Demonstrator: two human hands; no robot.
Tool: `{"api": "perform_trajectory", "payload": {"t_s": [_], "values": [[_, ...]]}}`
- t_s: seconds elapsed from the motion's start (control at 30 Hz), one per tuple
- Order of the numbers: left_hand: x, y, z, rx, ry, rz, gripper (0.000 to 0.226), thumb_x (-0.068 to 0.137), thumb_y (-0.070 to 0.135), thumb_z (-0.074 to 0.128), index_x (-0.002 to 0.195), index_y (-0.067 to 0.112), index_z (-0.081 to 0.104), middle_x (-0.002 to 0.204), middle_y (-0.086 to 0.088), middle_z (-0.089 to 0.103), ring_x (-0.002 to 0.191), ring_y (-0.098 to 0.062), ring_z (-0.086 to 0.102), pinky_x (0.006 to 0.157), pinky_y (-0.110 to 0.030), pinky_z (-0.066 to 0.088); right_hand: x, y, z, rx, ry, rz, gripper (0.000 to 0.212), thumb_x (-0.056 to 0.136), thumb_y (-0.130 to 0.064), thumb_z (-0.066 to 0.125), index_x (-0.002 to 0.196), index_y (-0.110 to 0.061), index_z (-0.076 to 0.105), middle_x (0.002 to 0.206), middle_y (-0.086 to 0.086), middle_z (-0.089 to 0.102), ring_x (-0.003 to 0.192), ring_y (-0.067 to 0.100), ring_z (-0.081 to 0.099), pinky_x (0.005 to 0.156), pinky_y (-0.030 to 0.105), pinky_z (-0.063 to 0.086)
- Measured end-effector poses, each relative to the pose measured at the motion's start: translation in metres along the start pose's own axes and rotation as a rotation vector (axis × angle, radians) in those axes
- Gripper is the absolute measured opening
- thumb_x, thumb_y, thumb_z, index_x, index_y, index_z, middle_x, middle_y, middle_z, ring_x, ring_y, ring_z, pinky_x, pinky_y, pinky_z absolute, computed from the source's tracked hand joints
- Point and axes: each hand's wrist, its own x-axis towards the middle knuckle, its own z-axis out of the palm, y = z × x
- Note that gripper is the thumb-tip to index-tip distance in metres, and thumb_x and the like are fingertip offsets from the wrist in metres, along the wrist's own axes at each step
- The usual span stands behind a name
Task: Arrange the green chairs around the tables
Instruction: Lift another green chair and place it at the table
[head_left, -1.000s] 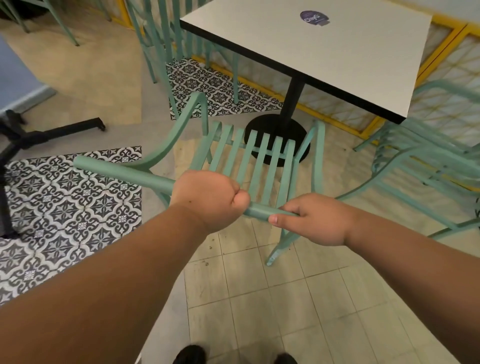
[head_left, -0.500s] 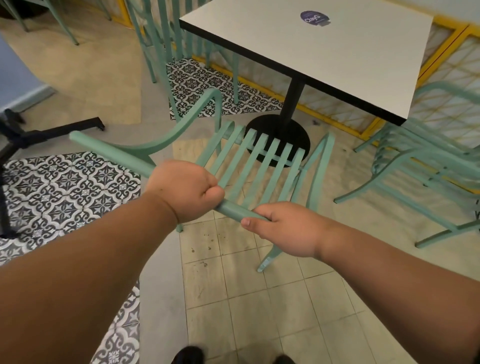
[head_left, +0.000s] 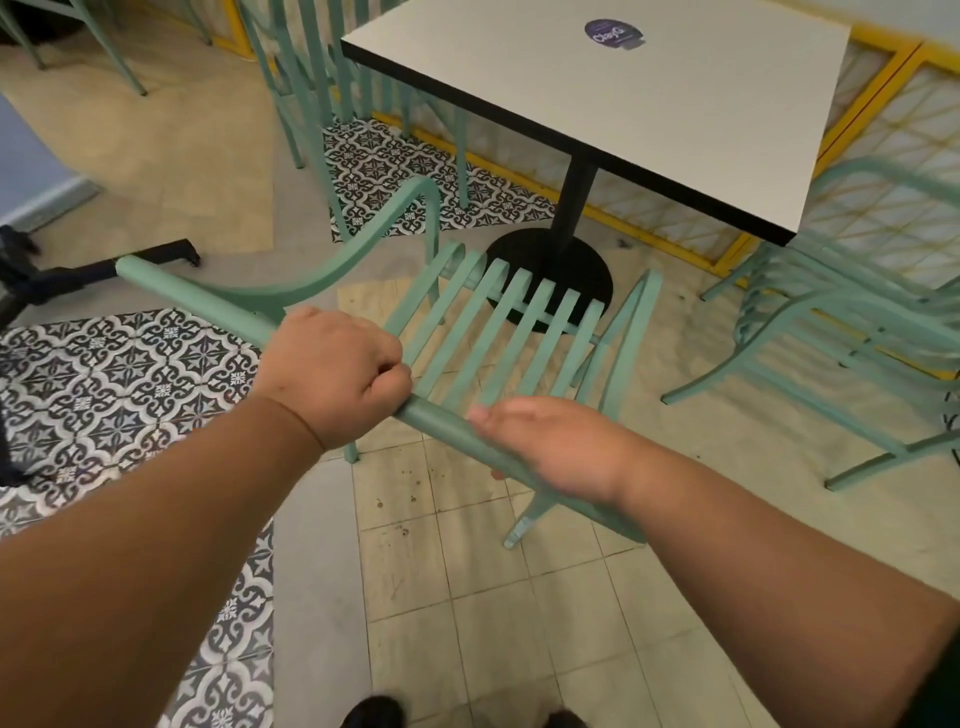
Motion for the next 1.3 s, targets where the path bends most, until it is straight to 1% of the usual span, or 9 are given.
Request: {"api": "perform_trajectory", "payload": {"t_s": [0.1,0.2,0.37,0.47,0.53,0.73,0.97,1.17,1.3], "values": [[-0.013,0.025,0.004,-0.207,0.179,-0.390,0.034,0.084,0.045,0.049,0.110,0.028,0.062,0.113,0.007,0.058,0.115,-0.025,0.048,0.105,-0.048,0.032,0.001,0.038,-0.026,0.388,0.202,0.139,0.048,0.097,-0.062,0.052,0.118,-0.024,0.072,0.108,-0.002,0.077,0.096,0.019,0.073,0.090,0.038,0.055],[-0.019,0.046,0.007,-0.237,0.217,-0.452,0.047,0.080,0.050,0.049,0.122,0.030,0.059,0.129,0.003,0.058,0.130,-0.026,0.043,0.116,-0.055,0.027,0.009,0.089,-0.042,0.066,0.300,0.327,0.041,0.096,-0.045,0.064,0.125,-0.017,0.068,0.127,0.001,0.066,0.108,0.017,0.059,0.092,0.033,0.042],[-0.011,0.062,0.009,0.007,-0.041,-0.201,0.053,0.082,0.060,0.028,0.062,0.025,0.062,0.058,0.007,0.059,0.061,-0.015,0.053,0.091,-0.046,0.038,0.032,0.109,-0.032,0.178,0.245,0.462,0.055,0.098,-0.031,0.064,0.147,-0.012,0.048,0.140,0.009,0.055,0.110,0.022,0.057,0.091,0.025,0.046],[-0.010,0.057,0.014,0.099,-0.010,-0.114,0.054,0.084,0.054,0.028,0.045,0.020,0.045,0.043,0.003,0.044,0.045,-0.016,0.041,0.072,-0.039,0.030,0.051,0.110,-0.027,0.032,0.231,0.487,0.035,0.099,-0.012,0.055,0.131,-0.007,0.043,0.111,0.017,0.059,0.072,0.017,0.049,0.036,0.011,0.034],[-0.010,0.051,0.014,0.072,0.008,-0.084,0.050,0.083,0.050,0.030,0.044,0.020,0.040,0.042,0.002,0.041,0.043,-0.017,0.038,0.069,-0.038,0.027,0.057,0.107,-0.028,-0.091,0.220,0.524,0.029,0.098,-0.007,0.049,0.126,-0.002,0.041,0.090,0.014,0.051,0.067,0.019,0.045,0.028,0.018,0.029],[-0.021,0.047,0.013,-0.020,0.084,-0.085,0.040,0.078,0.042,0.035,0.045,0.020,0.036,0.044,0.001,0.039,0.043,-0.022,0.037,0.068,-0.037,0.028,0.050,0.101,-0.017,-0.103,0.228,0.539,0.045,0.096,-0.005,0.048,0.138,0.002,0.035,0.086,0.011,0.047,0.069,0.019,0.046,0.024,0.016,0.027],[-0.052,0.040,0.009,-0.034,0.086,-0.088,0.035,0.076,0.037,0.042,0.046,0.020,0.041,0.044,0.003,0.038,0.042,-0.022,0.039,0.068,-0.037,0.036,0.039,0.112,0.015,0.018,0.279,0.537,0.068,0.093,-0.006,0.049,0.155,-0.006,0.022,0.095,0.008,0.054,0.080,0.024,0.056,0.058,0.031,0.044],[-0.078,0.036,0.006,-0.048,0.154,-0.063,0.031,0.071,0.033,0.046,0.046,0.020,0.033,0.045,0.007,0.027,0.040,-0.023,0.027,0.059,-0.031,0.024,0.039,0.113,0.031,0.179,0.289,0.498,0.052,0.089,-0.003,0.047,0.140,-0.015,0.043,0.111,0.017,0.064,0.093,0.034,0.065,0.079,0.047,0.061],[-0.073,0.014,0.000,-0.053,0.141,-0.033,0.029,0.071,0.033,0.044,0.047,0.020,0.034,0.046,0.007,0.030,0.041,-0.023,0.029,0.058,-0.030,0.021,0.052,0.105,0.044,0.266,0.280,0.501,0.044,0.086,-0.003,0.044,0.128,-0.015,0.049,0.105,0.017,0.062,0.092,0.038,0.065,0.065,0.041,0.058]]}}
